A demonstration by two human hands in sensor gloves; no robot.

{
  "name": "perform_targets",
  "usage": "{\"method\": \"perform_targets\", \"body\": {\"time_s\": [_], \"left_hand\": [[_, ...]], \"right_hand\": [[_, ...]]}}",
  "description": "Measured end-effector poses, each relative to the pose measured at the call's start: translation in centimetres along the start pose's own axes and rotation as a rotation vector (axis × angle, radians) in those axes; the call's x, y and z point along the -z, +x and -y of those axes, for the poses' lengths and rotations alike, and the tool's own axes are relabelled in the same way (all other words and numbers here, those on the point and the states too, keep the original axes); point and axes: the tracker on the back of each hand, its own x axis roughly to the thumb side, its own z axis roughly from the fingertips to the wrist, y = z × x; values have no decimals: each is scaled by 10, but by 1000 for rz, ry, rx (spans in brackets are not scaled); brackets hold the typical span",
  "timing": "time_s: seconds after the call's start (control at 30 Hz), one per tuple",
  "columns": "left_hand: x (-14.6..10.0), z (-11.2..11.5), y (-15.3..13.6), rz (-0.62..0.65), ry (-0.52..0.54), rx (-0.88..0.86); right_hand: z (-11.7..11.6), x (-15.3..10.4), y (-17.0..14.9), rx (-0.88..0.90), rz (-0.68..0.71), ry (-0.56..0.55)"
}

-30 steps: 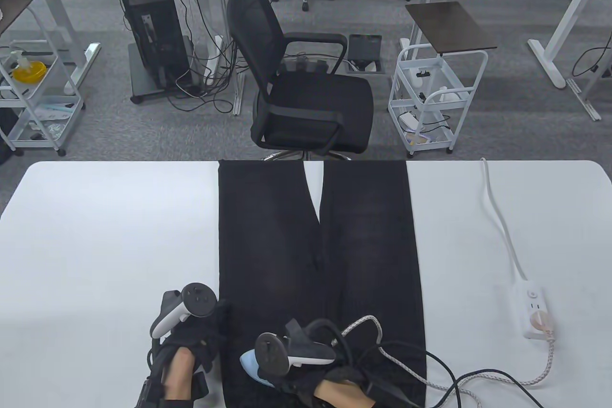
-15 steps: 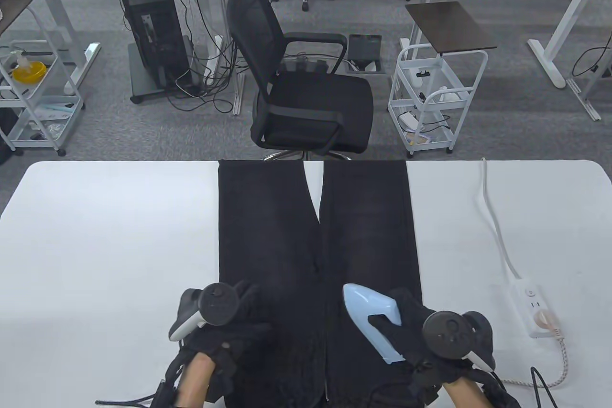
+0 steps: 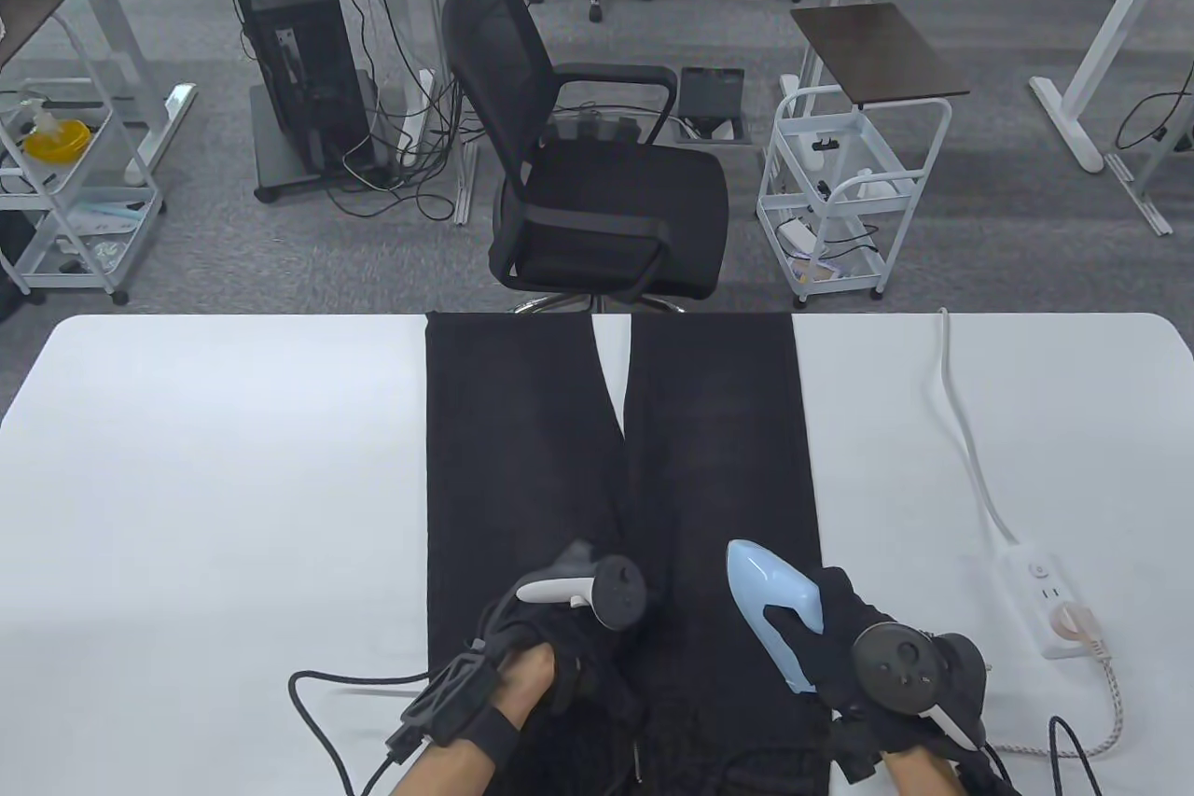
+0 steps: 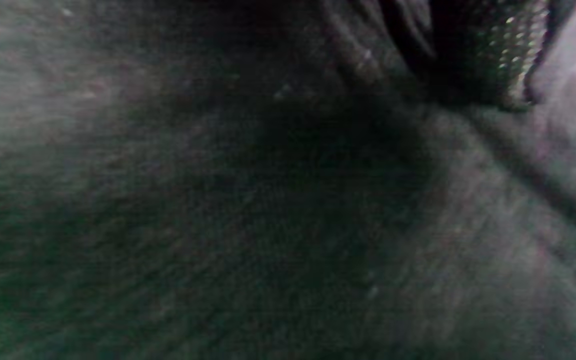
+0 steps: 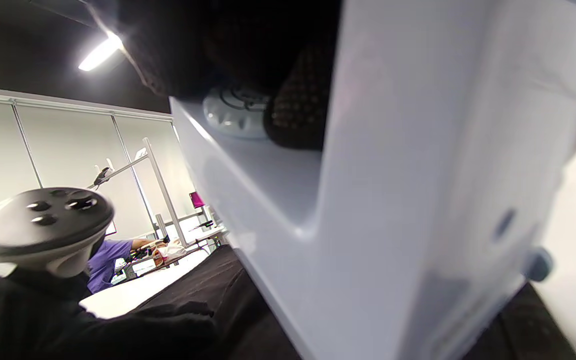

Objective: Iron trousers with electric iron on table

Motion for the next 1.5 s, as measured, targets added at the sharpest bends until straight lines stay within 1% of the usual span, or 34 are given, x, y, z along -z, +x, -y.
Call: {"method": "perform_targets", "body": {"time_s": [0.13, 0.27, 0.3, 0.33, 0.37, 0.4, 0.43, 0.47, 0.5, 0.53, 0.57, 0.6, 0.63, 0.67, 0.73, 0.77, 0.83, 0.87, 0.93, 1.0, 1.1, 1.23, 1.27, 1.33, 1.4, 1.5], "left_hand": [[-8, 23, 24, 21, -19, 50], [-23, 57, 61, 33, -19, 86], [-25, 68, 72, 36, -46, 97], [-28, 72, 78, 31, -61, 110], [-33, 81, 90, 38, -73, 135], [-34, 87, 100, 81, -109, 241], [-38, 84, 104, 54, -95, 320], [-40, 82, 109, 61, -49, 337], [-42, 79, 112, 55, -28, 350], [-46, 71, 112, 52, 2, 330], [-47, 66, 110, 65, 5, 276], [-48, 56, 103, 79, -5, 163], [-47, 43, 95, 93, 7, 82], [-47, 34, 88, 93, 30, 47], [-43, 3, 65, 46, 129, 5], [-41, -8, 57, 29, 156, 5], [-31, -37, 30, -44, 234, -31], [-27, -44, 23, -57, 252, -51], [-13, -64, -1, -92, 284, -110], [0, -75, -20, -127, 292, -147], [17, -80, -41, -181, 274, -168], [39, -72, -56, -172, 203, -189], [40, -70, -56, -176, 193, -191], [37, -69, -54, -180, 214, -160], [35, -66, -51, -182, 194, -139], [33, -57, -44, -162, 193, -174]], "right_hand": [[-3, 1, -3, -14, -23, 7], [-5, 3, -8, -12, -51, 17], [-6, 3, -9, -13, -57, 19], [-6, 4, -10, -13, -61, 20], [-6, 4, -11, -14, -66, 22], [-7, 4, -12, -16, -69, 23], [-7, 4, -12, -19, -75, 26], [-7, 4, -13, -19, -77, 25], [-6, 5, -13, -20, -79, 23], [-6, 5, -14, -19, -81, 17], [-5, 5, -15, -18, -83, 18], [-4, 5, -16, -18, -89, 20], [-4, 5, -16, -21, -89, 18], [-4, 6, -17, -24, -89, 16], [-4, 6, -18, -24, -91, 22], [-5, 6, -18, -24, -92, 26], [-6, 7, -18, -28, -90, 33], [-6, 7, -18, -28, -90, 35], [-6, 7, -18, -29, -89, 40], [-6, 7, -17, -31, -89, 41], [-5, 7, -18, -32, -91, 44], [-6, 7, -18, -38, -91, 60], [-6, 7, -18, -43, -89, 68], [-5, 7, -18, -52, -88, 81], [-5, 7, -18, -58, -84, 89], [-5, 7, -19, -57, -84, 107]]}}
